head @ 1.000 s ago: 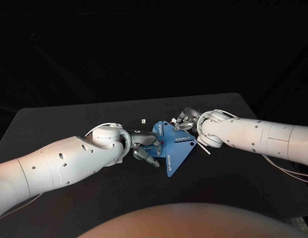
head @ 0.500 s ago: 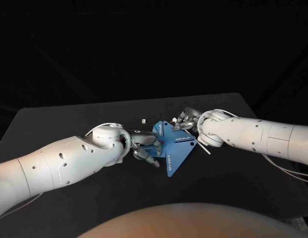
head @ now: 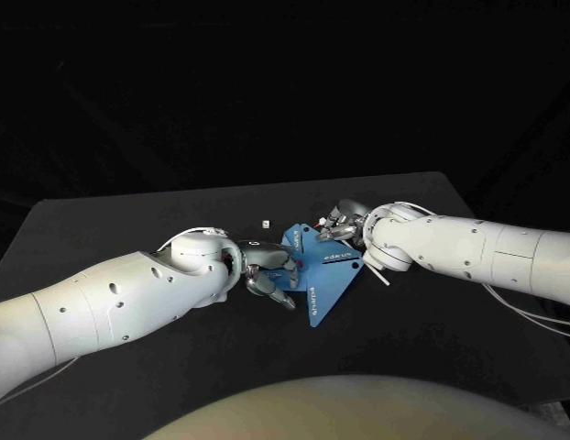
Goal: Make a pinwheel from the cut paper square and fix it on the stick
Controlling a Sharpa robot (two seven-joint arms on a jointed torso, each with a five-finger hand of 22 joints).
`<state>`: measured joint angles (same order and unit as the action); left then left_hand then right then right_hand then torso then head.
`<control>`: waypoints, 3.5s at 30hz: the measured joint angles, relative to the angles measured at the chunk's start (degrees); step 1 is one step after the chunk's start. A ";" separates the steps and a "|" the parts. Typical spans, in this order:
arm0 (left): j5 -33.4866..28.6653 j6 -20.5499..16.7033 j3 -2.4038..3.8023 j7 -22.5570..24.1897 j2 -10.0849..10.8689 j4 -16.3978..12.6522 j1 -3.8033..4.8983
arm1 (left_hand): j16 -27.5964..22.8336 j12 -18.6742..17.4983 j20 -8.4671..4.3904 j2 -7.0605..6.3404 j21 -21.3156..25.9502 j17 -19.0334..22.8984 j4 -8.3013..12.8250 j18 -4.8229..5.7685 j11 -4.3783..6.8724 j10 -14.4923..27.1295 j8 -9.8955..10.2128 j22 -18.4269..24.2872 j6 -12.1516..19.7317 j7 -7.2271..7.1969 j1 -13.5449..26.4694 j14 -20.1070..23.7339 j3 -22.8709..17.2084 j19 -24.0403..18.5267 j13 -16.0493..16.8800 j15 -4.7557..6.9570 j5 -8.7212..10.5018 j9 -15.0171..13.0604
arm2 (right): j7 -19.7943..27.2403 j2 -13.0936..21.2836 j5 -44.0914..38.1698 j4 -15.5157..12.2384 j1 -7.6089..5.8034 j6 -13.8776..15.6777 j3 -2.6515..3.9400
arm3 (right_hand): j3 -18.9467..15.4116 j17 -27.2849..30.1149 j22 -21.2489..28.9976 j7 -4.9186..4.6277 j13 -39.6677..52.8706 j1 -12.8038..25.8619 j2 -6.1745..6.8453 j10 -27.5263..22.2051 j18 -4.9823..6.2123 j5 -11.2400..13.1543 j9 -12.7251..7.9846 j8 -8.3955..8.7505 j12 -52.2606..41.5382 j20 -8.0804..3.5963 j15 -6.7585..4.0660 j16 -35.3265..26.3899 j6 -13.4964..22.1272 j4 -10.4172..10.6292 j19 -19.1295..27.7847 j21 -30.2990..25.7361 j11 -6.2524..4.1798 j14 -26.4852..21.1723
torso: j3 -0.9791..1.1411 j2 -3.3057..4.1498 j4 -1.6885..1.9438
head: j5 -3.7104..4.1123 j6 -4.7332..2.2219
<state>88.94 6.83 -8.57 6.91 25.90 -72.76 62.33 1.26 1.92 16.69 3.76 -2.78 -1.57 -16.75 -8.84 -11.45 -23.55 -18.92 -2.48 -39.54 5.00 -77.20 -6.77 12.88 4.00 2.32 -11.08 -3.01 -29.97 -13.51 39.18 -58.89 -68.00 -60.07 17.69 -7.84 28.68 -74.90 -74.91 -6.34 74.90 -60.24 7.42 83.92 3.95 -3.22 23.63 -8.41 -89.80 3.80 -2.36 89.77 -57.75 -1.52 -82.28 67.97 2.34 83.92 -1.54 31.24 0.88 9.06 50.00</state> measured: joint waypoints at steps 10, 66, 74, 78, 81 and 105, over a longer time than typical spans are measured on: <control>0.00 0.09 0.01 -0.02 -0.02 0.03 0.00 | 0.00 0.00 0.00 0.00 0.00 0.00 0.00 0.00 0.00 0.00 0.00 0.01 -0.21 0.21 0.00 0.00 0.00 0.00 0.00 0.00 0.00 0.10 | 0.73 -0.37 0.41 0.54 0.14 0.87 -0.10 | 1.80 0.00 0.01 0.73 0.00 -2.90 -0.54 0.20 0.01 0.00 0.80 -0.90 0.00 -0.42 0.00 0.00 -1.77 -1.66 -0.42 0.25 -0.62 0.00 | 0.02 0.01 0.00 | -0.03 0.00; -0.06 0.40 0.03 -0.18 0.18 -0.16 0.03 | 0.00 0.03 0.00 0.46 0.00 0.03 0.16 0.00 -0.33 0.51 0.76 0.04 -0.41 0.41 -0.46 0.00 0.48 0.00 -0.07 0.00 0.00 0.93 | 2.91 -2.85 4.62 5.35 -0.29 -1.80 -0.09 | 0.65 0.00 -0.01 0.86 0.04 -2.14 0.82 0.00 0.01 0.00 1.75 -1.33 0.00 -0.41 -0.21 0.00 -2.28 -1.46 -0.41 0.25 -0.81 0.21 | -0.01 -0.01 -0.04 | -0.38 0.00; -0.06 0.42 0.03 -0.18 0.20 -0.16 0.02 | 0.00 0.01 0.00 0.46 0.01 0.03 -0.01 0.00 -0.33 0.51 1.00 0.05 -0.41 0.41 -0.46 0.00 0.64 0.00 -0.10 0.00 0.00 1.01 | 2.95 -2.86 5.03 5.40 -0.35 -2.63 -0.07 | 0.65 0.00 0.00 1.04 0.04 -2.14 0.82 0.02 0.00 0.00 1.96 -1.58 0.00 -0.41 -0.21 0.00 -2.46 -1.47 -0.41 0.25 -0.83 0.21 | -0.01 -0.01 -0.04 | -0.35 0.00; -0.07 0.42 0.03 -0.18 0.19 -0.16 0.02 | 0.00 0.00 0.00 0.46 0.01 0.03 -0.01 0.01 -0.33 0.51 1.00 0.05 -0.41 0.41 -0.46 0.00 0.64 0.00 -0.11 0.00 0.00 1.01 | 3.13 -3.04 5.33 5.46 -0.35 -2.73 -0.07 | 0.74 0.00 0.00 1.28 0.03 -2.99 -0.02 0.01 0.00 0.00 2.37 -1.99 0.00 -0.63 -0.42 0.00 -3.12 -1.56 -0.63 0.60 -1.23 0.00 | -0.01 -0.01 -0.02 | -0.35 0.00; -0.07 0.42 0.03 -0.18 0.18 -0.16 0.04 | 0.00 0.00 0.00 0.46 0.01 0.03 -0.01 0.00 -0.33 0.51 1.00 0.05 -0.41 0.41 -0.46 0.00 0.64 0.00 -0.11 0.00 0.00 1.01 | 3.37 -3.22 5.61 5.62 -0.33 -2.59 -0.09 | 1.28 0.00 0.00 1.57 0.03 -3.81 -0.85 0.22 0.00 0.00 2.78 -2.04 0.00 -0.79 -0.63 0.00 -3.41 -2.09 -0.79 0.87 -1.43 0.21 | -0.01 0.01 -0.01 | -0.36 0.00; -0.09 0.51 0.03 -0.18 0.19 -0.13 0.04 | 0.00 0.11 0.00 0.69 0.01 0.03 0.16 0.00 -0.32 0.52 1.21 0.06 -0.61 0.20 -0.69 0.00 0.80 0.00 -0.09 0.00 0.00 1.22 | 6.02 -3.85 6.75 6.06 -0.30 -0.77 -0.11 | 5.11 -0.04 -0.03 2.25 0.02 -7.74 -3.26 0.01 0.01 -1.43 6.31 -4.91 0.00 -1.56 -1.75 0.00 -5.12 -6.73 -1.13 1.57 -2.04 0.11 | -0.01 -0.01 -0.03 | -0.46 0.00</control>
<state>88.85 7.34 -8.54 6.73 26.09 -72.90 62.37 1.26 2.04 16.69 4.45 -2.78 -1.54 -16.60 -8.83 -11.76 -23.03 -17.71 -2.42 -40.15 5.20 -77.89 -6.77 13.68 4.00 2.23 -11.08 -3.01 -28.75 -7.49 35.33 -52.15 -61.94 -60.37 16.92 -7.96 33.79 -74.95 -74.94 -4.08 74.92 -67.98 4.15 83.93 3.96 -4.65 29.94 -13.32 -89.80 2.24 -4.12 89.77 -62.87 -8.25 -83.40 69.54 0.30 84.03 -1.54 31.23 0.85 8.61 50.00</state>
